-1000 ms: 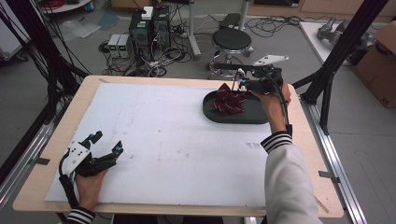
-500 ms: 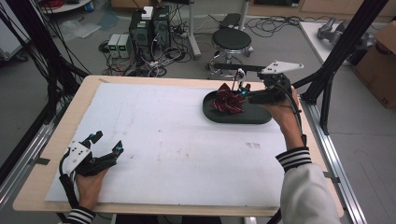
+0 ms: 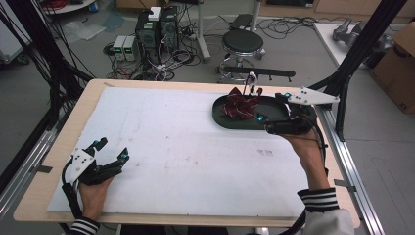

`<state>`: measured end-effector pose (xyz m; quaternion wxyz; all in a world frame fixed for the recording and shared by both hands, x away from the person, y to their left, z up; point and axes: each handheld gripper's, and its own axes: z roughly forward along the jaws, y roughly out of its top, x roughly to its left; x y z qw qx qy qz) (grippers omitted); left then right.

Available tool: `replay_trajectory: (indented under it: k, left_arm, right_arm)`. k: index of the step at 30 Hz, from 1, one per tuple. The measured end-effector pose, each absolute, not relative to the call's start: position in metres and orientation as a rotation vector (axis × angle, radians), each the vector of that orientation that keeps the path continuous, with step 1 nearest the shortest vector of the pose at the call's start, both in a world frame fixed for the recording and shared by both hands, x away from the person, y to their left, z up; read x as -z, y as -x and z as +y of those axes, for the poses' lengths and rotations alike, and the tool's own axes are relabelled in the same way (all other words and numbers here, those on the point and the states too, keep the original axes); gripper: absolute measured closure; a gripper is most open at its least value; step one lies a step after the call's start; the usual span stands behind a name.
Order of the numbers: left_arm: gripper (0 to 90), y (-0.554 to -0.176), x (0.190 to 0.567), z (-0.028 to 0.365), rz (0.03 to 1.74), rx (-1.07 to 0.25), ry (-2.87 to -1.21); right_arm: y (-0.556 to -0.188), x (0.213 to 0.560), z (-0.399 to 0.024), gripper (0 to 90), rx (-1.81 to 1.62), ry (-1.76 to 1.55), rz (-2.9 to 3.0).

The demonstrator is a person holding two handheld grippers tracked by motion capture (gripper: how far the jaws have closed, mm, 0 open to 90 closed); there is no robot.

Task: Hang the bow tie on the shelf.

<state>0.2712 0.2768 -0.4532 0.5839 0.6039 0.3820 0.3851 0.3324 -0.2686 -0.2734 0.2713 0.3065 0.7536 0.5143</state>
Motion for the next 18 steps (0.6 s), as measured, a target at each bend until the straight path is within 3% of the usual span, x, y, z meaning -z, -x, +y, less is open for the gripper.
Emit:
replay_trajectory:
  k: [18]
  left_arm:
    - [16.8,-0.272,0.453,0.277,0.898,-0.897,-1.410]
  right_arm:
    - [-0.279,0.372,-0.271,10.5,-1.550,-0.902,1.854]
